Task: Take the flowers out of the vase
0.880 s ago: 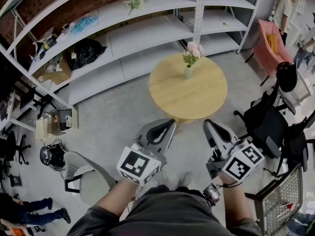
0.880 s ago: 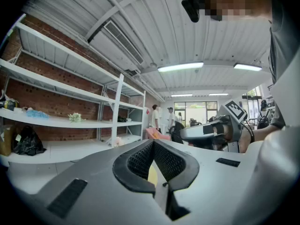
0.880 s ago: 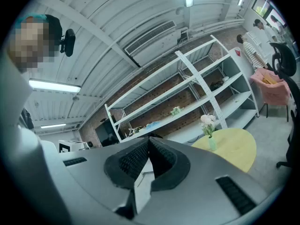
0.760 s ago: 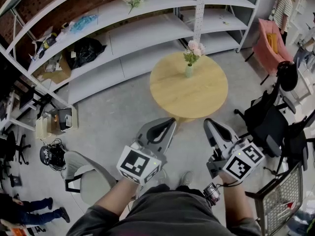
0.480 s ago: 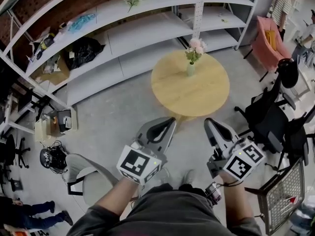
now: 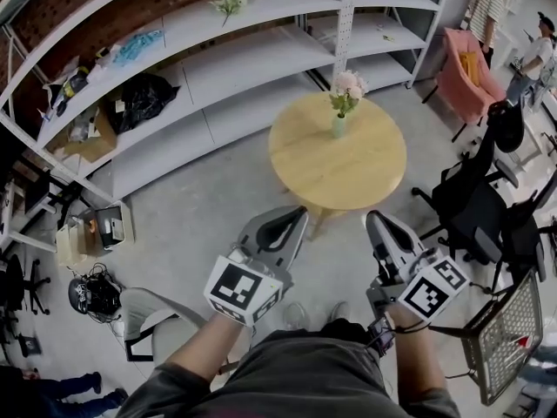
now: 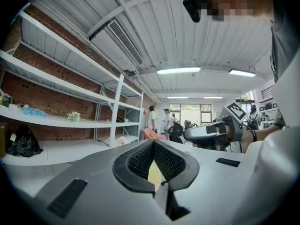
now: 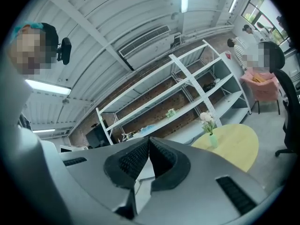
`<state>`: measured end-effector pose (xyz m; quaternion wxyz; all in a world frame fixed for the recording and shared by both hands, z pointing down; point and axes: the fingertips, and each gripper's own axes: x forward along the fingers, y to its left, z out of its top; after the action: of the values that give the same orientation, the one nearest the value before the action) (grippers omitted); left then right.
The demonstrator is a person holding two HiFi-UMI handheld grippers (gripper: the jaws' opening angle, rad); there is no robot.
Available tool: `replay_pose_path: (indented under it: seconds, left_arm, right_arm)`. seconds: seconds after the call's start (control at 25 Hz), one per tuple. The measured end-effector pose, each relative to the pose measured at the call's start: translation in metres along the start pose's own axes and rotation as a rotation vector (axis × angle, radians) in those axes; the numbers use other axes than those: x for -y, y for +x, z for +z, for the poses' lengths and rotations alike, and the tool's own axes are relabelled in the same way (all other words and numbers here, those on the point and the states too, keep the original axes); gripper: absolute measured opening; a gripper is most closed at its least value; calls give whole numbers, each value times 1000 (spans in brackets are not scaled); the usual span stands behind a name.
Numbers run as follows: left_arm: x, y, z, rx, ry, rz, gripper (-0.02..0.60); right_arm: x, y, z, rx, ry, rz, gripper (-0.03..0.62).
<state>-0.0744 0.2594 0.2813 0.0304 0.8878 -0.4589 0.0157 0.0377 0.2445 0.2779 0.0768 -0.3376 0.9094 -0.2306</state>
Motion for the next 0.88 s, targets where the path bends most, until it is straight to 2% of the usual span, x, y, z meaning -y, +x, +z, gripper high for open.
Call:
replay_pose_path:
  seconds: [0.28,0.52,0.88]
  left_arm:
    - [-15,15,4,-1,1,-14,9]
    - [-30,27,4,-3,3,8,9]
    - [-45,85,7,-24,-1,65,9]
  right_arm:
    - [14,16,8,11,12,-21,15]
    - [28,31,15,17,12,-9,15]
    - [83,57,42,-6,33,43,15]
